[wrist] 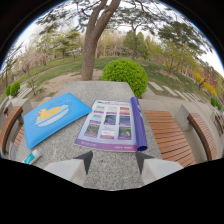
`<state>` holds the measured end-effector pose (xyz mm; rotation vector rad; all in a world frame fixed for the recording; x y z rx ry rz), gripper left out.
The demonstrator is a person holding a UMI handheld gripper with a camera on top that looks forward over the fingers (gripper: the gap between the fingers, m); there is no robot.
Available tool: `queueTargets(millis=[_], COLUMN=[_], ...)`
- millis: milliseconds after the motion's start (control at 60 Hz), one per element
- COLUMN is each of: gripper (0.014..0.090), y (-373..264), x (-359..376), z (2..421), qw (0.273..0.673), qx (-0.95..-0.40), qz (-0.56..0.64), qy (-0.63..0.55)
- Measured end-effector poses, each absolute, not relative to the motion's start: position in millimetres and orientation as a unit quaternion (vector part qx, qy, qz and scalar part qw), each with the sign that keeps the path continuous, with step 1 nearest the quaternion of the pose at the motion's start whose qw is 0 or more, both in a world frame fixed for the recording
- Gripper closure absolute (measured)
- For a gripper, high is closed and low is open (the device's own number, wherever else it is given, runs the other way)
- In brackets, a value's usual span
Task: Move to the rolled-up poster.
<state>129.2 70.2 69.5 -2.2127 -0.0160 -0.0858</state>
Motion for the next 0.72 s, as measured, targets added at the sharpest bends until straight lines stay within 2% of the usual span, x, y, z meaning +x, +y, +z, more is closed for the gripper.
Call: queueTargets(millis=[367,717], gripper=[0.0201,0.0201], y=[171,192], x=[131,128], z=[37,29], qw=[0.439,0.437], qx=[-0.898,-0.899], qz=[-0.029,-0.023], qy=[-0.004,0.0])
